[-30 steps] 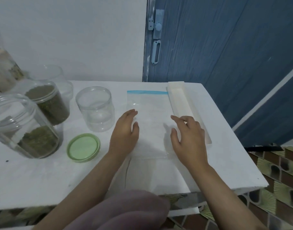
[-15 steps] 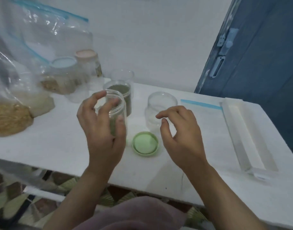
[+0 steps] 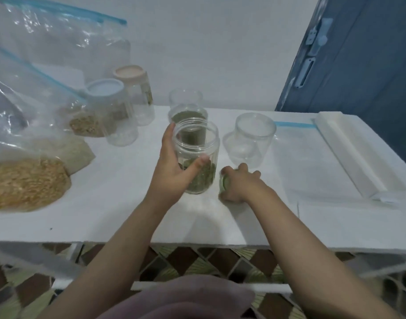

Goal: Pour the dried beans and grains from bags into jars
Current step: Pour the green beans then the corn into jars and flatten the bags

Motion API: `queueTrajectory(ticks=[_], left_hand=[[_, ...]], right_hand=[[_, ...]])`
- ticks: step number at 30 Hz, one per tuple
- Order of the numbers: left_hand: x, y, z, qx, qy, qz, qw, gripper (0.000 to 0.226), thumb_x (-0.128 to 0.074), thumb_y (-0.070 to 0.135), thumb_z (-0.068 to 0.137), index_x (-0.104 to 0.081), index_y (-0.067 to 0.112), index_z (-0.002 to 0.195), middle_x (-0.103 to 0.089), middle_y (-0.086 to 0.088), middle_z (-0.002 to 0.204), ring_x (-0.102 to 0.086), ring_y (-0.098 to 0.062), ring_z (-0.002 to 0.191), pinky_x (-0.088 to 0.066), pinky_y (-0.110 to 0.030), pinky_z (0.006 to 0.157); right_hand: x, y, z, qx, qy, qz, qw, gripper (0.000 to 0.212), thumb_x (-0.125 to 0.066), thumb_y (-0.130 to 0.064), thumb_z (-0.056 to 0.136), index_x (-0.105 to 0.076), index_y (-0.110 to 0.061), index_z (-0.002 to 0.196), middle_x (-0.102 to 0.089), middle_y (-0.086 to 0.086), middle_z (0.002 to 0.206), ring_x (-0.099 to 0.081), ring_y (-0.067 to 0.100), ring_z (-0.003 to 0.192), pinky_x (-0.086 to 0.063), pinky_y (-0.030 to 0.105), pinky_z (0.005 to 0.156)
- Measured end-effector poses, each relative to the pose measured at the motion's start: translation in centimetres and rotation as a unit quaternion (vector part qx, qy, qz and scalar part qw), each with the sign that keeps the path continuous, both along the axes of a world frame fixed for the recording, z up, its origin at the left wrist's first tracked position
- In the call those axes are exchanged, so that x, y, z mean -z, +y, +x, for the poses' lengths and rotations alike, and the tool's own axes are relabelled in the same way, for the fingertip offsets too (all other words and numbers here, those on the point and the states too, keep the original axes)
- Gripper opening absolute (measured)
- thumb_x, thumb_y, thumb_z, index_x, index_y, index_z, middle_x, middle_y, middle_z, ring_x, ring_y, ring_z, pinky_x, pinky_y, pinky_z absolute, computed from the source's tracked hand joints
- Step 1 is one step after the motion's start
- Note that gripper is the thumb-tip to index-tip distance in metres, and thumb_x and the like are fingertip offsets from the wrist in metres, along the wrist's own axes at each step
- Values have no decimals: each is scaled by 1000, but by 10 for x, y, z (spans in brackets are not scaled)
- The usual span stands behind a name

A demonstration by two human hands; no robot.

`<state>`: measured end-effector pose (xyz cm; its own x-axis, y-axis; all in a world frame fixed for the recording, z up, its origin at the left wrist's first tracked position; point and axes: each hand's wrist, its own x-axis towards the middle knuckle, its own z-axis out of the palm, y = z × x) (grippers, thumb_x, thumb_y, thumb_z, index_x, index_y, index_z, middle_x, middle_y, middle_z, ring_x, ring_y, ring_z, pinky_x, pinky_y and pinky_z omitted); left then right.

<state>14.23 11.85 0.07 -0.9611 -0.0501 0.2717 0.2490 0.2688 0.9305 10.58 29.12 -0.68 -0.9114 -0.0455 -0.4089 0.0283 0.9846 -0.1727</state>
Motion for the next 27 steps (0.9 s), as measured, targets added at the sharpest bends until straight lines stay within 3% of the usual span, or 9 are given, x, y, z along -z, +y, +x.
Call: queueTrajectory(ticks=[5, 9, 12, 14, 17, 19, 21, 23, 27], left_hand=[[-4, -16, -5, 59, -27, 4, 998, 93, -73, 52, 76, -16, 42, 150, -41, 20, 147, -41, 1, 134, -38, -20, 106], [-9, -27, -6, 117, -45, 22, 992, 91, -74, 51, 77, -15, 50, 146, -39, 21, 148, -40, 5, 135, -40, -7, 98], [-9, -39, -12, 159, -49, 18, 986, 96, -73, 64, 74, -15, 47, 150, -36, 15, 154, -38, -4, 140, -40, -30, 111], [-12, -45, -15, 177, -59, 18, 982, 94, -73, 66, 72, -23, 45, 149, -42, 17, 150, -43, -5, 137, -41, -40, 112], [-18, -47, -15, 189, -63, 17, 980, 71, -74, 57, 76, -37, 49, 137, -55, 25, 135, -51, -1, 129, -46, -32, 105], [-20, -47, -15, 192, -69, 33, 978, 61, -71, 39, 82, -39, 47, 134, -58, 29, 129, -53, 4, 124, -48, -22, 98], [-19, -47, -14, 194, -73, 47, 977, 61, -68, 28, 83, -41, 42, 136, -60, 29, 126, -54, 6, 121, -48, -14, 92], [-20, -47, -13, 196, -74, 59, 976, 62, -67, 23, 84, -42, 35, 139, -62, 26, 126, -55, 6, 120, -47, -12, 89], [-20, -49, -15, 194, -77, 61, 976, 58, -69, 23, 82, -47, 34, 135, -64, 22, 124, -56, 4, 120, -48, -13, 89]], right_hand=[[-26, -7, 46, 89, 201, -148, 964, 66, -63, -38, 83, -34, -43, 141, -17, 1, 155, -29, 37, 130, -41, 47, 100], [-53, -21, 77, 15, 445, -360, 820, 57, -65, -36, 79, -42, -38, 131, -23, -1, 152, -27, 19, 139, -36, 39, 109], [-62, -31, 67, -50, 493, -496, 713, 57, -75, -25, 80, -40, -29, 125, -31, 3, 144, -32, 19, 141, -43, 50, 106], [-61, -37, 50, -42, 451, -579, 679, 61, -80, -32, 79, -35, -33, 120, -35, 1, 140, -42, 26, 134, -45, 55, 103], [-53, -42, 29, -15, 369, -616, 696, 59, -80, -49, 75, -32, -46, 108, -40, 2, 142, -46, 23, 133, -43, 48, 108], [-42, -41, 21, -24, 327, -593, 735, 58, -80, -44, 74, -34, -40, 109, -45, -7, 141, -48, 13, 131, -44, 39, 107], [-33, -40, 18, -45, 300, -571, 763, 55, -79, -37, 77, -43, -32, 118, -48, -16, 137, -49, 6, 129, -45, 35, 106], [-31, -39, 15, -63, 296, -545, 782, 48, -76, -35, 79, -56, -28, 122, -49, -13, 137, -45, 6, 133, -41, 39, 110], [-46, -27, 3, -113, 255, -494, 824, 34, -76, -39, 75, -71, -30, 108, -48, -5, 139, -44, 5, 134, -39, 31, 111]])
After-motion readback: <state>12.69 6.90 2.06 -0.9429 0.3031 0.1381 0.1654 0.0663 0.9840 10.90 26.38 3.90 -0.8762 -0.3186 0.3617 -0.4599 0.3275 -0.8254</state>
